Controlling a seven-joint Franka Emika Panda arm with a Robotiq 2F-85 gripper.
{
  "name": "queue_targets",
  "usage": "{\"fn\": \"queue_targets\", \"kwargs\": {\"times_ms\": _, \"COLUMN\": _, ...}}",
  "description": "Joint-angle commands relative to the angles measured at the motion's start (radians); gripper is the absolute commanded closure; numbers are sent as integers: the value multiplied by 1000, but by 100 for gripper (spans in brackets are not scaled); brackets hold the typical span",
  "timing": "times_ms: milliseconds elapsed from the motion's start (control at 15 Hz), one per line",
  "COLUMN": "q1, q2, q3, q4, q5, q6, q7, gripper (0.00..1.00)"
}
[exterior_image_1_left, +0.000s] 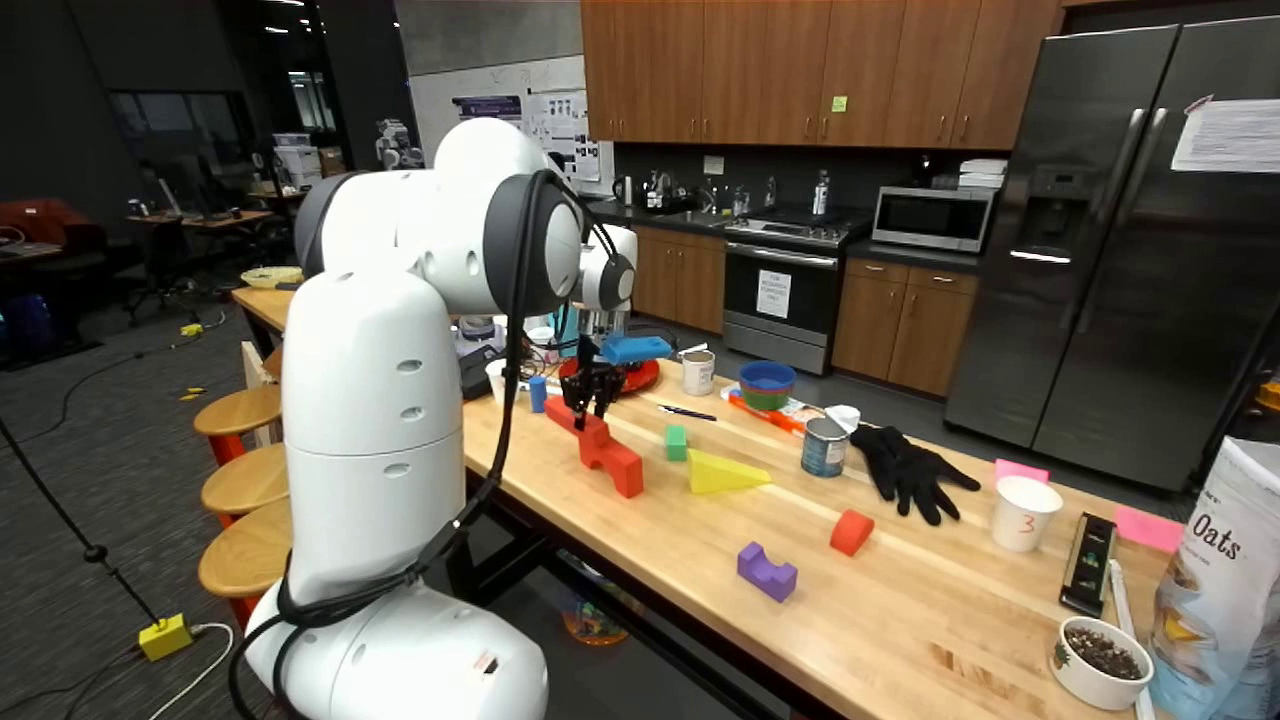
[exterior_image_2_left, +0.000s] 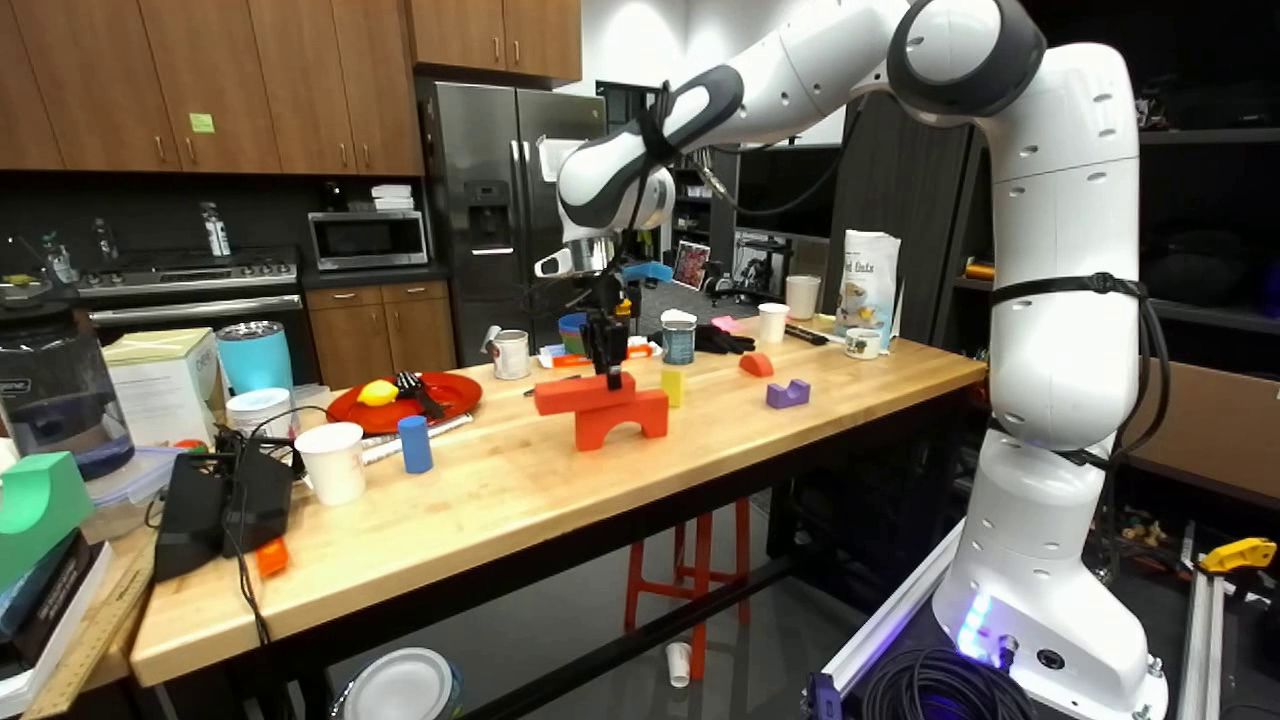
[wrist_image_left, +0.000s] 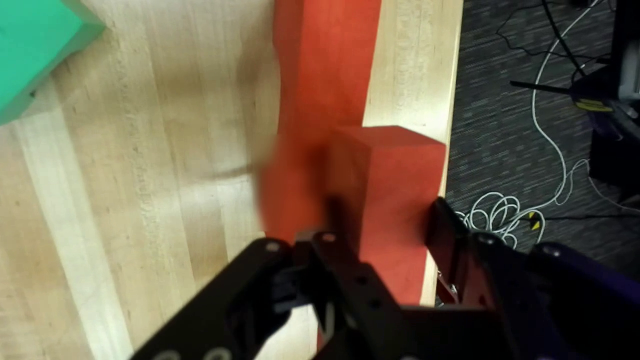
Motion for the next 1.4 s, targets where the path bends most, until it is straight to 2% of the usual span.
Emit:
{"fn": "queue_targets", "kwargs": {"times_ms": 0, "q1": -5, "q2": -33, "q3": 2, "q4": -57, "q5": 16, "q6": 41, "q7": -22, "gripper": 82}}
{"fn": "queue_targets", "kwargs": {"times_ms": 533, "q1": -1, "q2": -57, "q3": -1, "q4": -81, "q5": -2, "q6": 41, "q7": 2, "gripper": 82}}
{"fn": "queue_targets", "kwargs": {"times_ms": 1067, "q1": 10, "q2": -204, "q3": -10, "q4": -225, "q5": -32, "q6": 49, "q7": 130, "gripper": 82}}
{"fn": "queue_targets", "kwargs": {"times_ms": 1333, "q1": 10, "q2": -229, "q3": -17, "q4": -258, "q5": -49, "q6": 68, "q7": 154, "gripper": 82}}
